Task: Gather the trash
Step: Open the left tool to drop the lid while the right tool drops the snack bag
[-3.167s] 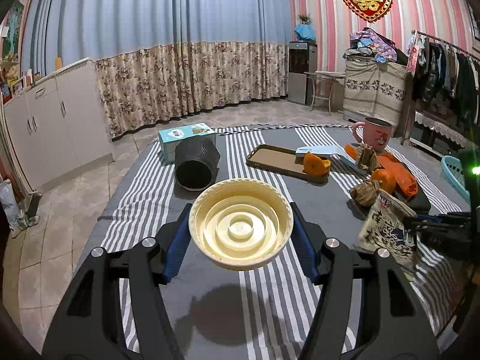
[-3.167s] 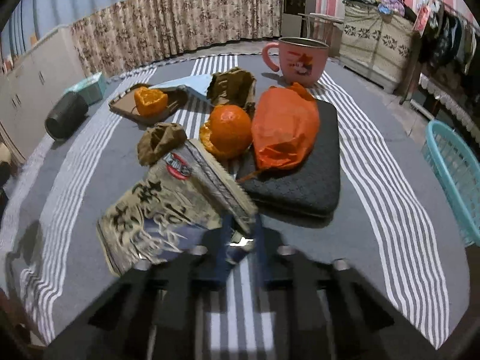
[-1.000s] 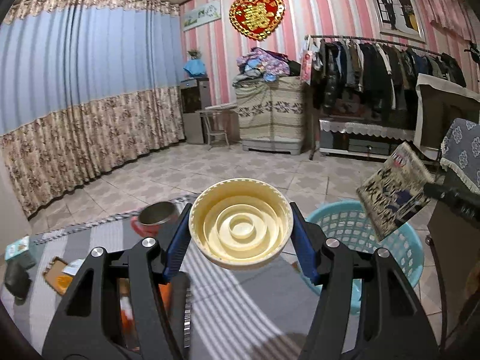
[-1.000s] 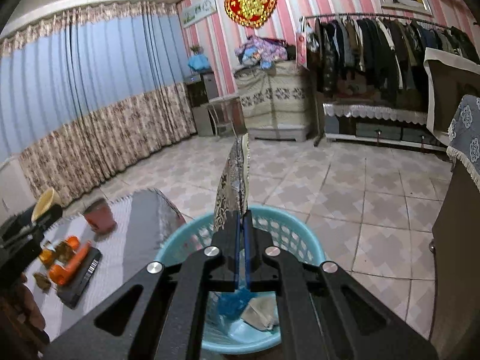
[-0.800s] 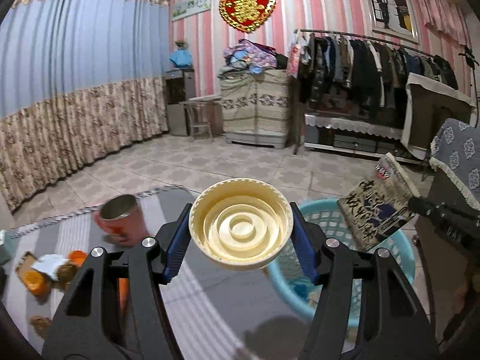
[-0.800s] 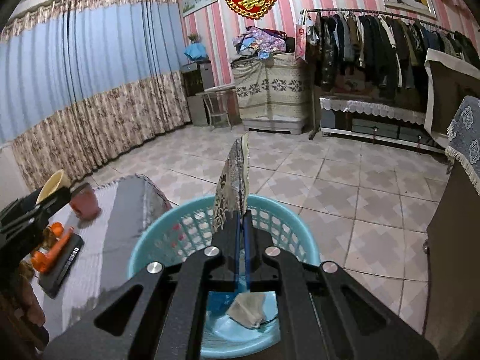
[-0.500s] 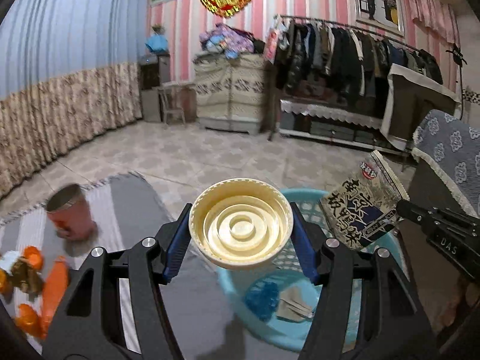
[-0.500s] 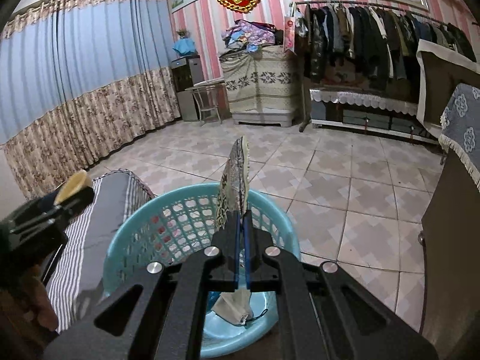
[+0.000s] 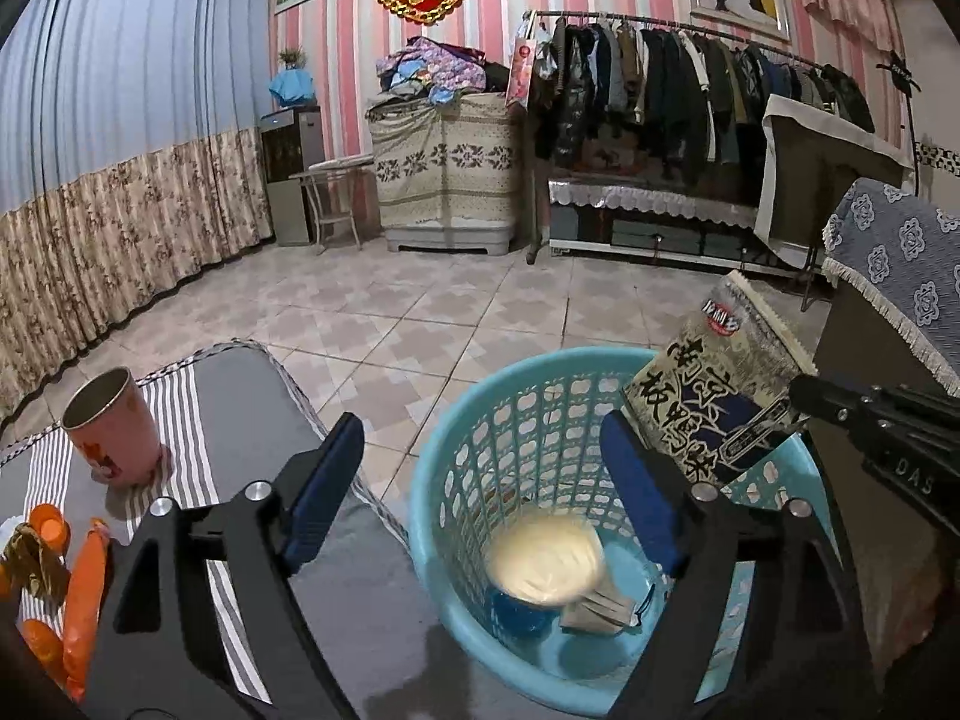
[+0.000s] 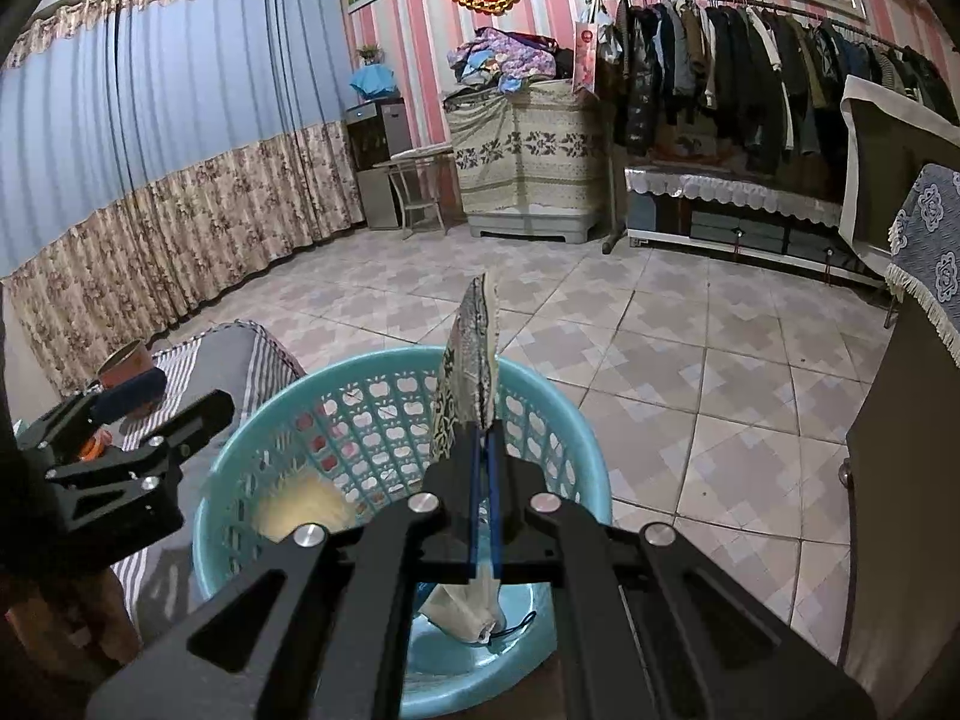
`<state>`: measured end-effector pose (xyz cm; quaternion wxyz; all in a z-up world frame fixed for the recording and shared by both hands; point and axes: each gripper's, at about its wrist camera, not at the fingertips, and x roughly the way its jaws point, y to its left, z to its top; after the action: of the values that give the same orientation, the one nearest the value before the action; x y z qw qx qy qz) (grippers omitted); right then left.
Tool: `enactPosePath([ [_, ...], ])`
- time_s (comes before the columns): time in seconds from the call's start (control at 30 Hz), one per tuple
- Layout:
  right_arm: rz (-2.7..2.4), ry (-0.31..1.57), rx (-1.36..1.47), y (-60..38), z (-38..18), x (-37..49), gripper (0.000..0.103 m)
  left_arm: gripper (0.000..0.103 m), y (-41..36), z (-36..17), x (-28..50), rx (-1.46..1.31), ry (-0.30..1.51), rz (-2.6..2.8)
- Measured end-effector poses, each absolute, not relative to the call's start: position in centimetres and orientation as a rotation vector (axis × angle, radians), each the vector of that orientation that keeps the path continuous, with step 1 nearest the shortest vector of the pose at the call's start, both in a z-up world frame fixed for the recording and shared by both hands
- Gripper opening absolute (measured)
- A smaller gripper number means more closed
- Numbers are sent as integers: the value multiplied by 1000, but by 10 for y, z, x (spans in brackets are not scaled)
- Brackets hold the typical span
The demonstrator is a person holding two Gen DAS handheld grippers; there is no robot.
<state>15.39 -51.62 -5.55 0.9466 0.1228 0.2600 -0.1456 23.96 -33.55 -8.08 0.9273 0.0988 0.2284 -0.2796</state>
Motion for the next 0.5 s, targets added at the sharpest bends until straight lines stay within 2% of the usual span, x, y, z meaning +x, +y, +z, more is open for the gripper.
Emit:
enactPosePath([
  [0.07, -294, 535, 254, -516, -57, 155, 3, 84, -334, -81, 239, 211, 459, -555],
  [0.43, -259, 578, 263, -507, -68, 168, 6, 89, -316, -71, 248, 176, 431, -461],
  [0.47, -256, 584, 264, -507, -69, 169, 7, 89, -314, -70, 248, 169, 429, -456],
  [0.5, -251, 586, 265, -506, -70, 170, 20, 89, -312, -68, 248, 163, 426, -453],
])
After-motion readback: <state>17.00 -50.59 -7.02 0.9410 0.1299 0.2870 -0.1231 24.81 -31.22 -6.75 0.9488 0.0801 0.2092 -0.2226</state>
